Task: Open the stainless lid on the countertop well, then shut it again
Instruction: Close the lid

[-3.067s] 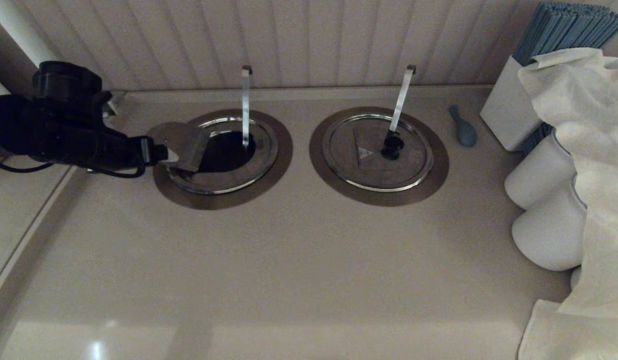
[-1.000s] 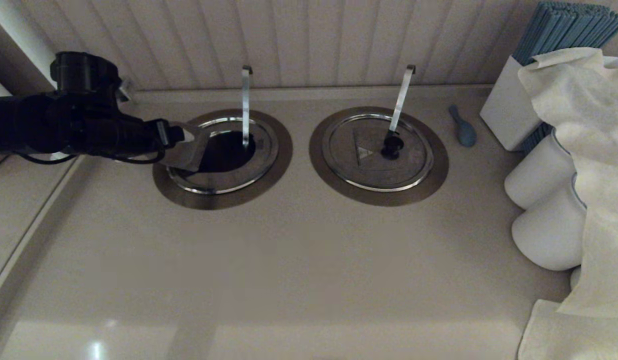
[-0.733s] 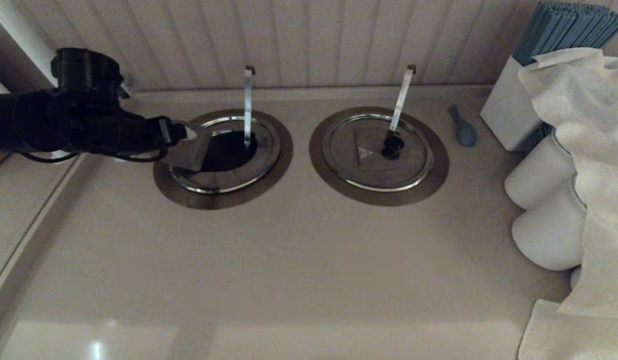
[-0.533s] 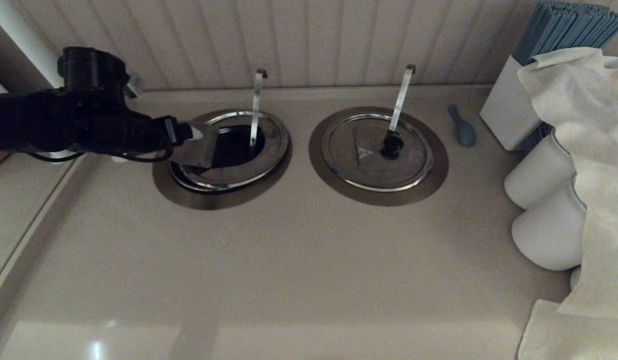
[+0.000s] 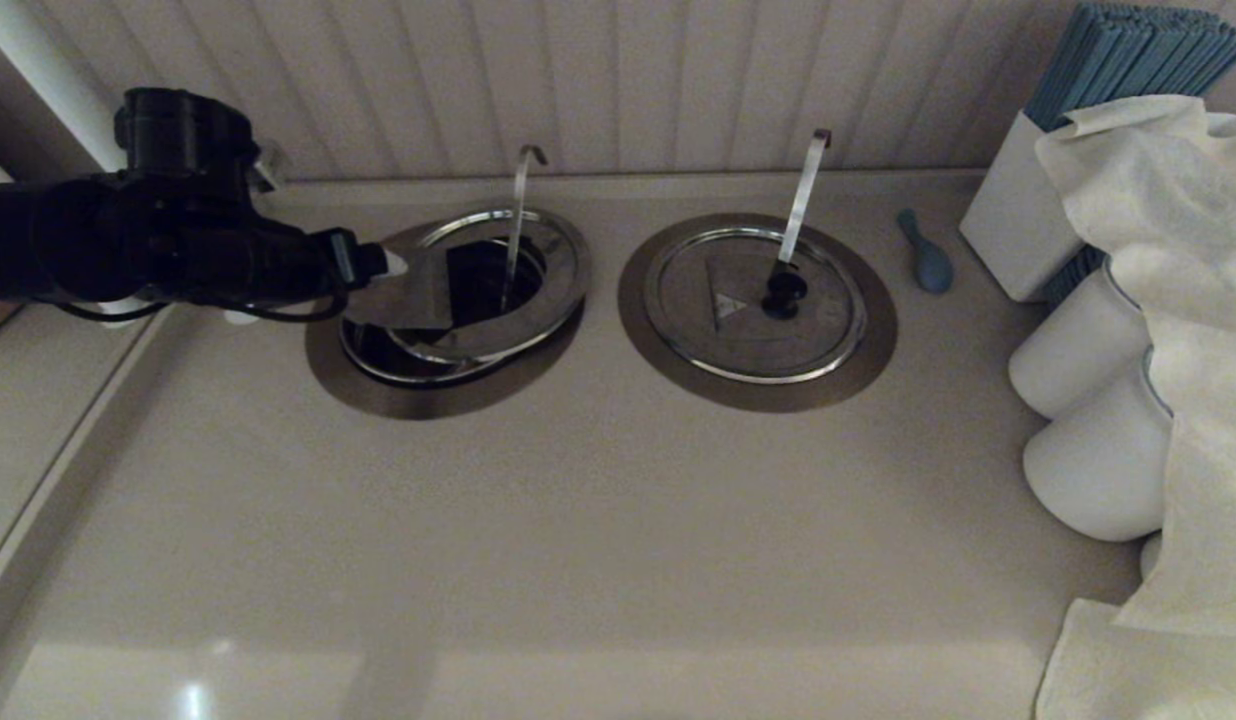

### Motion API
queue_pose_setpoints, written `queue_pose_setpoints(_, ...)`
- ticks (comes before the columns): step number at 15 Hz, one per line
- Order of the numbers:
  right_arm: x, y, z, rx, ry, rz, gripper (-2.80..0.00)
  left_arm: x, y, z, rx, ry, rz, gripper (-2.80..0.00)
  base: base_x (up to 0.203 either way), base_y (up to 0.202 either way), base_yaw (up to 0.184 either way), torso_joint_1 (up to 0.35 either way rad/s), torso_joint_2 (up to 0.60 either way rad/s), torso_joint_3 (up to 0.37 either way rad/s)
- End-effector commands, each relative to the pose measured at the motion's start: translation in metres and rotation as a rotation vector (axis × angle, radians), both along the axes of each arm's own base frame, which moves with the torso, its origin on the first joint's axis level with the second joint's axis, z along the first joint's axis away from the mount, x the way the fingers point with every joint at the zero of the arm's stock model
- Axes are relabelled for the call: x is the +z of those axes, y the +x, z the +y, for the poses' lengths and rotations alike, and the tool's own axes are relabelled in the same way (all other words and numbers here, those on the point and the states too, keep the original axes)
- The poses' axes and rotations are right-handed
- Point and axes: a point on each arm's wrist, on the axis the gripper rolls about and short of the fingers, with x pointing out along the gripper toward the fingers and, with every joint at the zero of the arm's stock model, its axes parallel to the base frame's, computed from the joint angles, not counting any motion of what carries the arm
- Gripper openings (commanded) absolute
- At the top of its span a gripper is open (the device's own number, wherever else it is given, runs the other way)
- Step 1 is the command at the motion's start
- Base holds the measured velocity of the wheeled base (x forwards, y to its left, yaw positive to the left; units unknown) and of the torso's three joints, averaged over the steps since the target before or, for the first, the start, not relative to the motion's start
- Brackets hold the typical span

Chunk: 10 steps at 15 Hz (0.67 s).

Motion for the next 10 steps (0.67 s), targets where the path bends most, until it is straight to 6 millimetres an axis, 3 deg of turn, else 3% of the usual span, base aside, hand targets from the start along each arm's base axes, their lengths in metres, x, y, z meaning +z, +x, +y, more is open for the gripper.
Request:
queue_pose_setpoints(1, 0.000, 0.000, 0.000, 0.000, 0.000, 0.001, -2.80, -0.002, 0.001, 0.000, 0.000, -0.001, 0.008, 0.00, 0.000, 0.000, 0.000, 0.000, 0.00, 0.000)
queue_pose_setpoints(4, 0.000, 0.000, 0.000, 0.000, 0.000, 0.001, -2.80, -0.006, 0.004, 0.002, 0.008, 0.001, 0.016, 0.00, 0.000, 0.000, 0.000, 0.000, 0.00, 0.000)
queue_pose_setpoints(6, 0.000, 0.000, 0.000, 0.000, 0.000, 0.001, -2.80, 0.014, -0.005, 0.004, 0.017, -0.020, -0.042, 0.00, 0.000, 0.000, 0.000, 0.000, 0.00, 0.000)
queue_pose_setpoints(8, 0.000, 0.000, 0.000, 0.000, 0.000, 0.001, -2.80, 0.048, -0.028, 0.003, 0.028, -0.112, -0.133, 0.00, 0.000, 0.000, 0.000, 0.000, 0.00, 0.000)
queue_pose_setpoints(10, 0.000, 0.000, 0.000, 0.000, 0.000, 0.001, -2.80, 0.060, -0.040, -0.004, 0.005, -0.149, -0.164, 0.00, 0.000, 0.000, 0.000, 0.000, 0.00, 0.000)
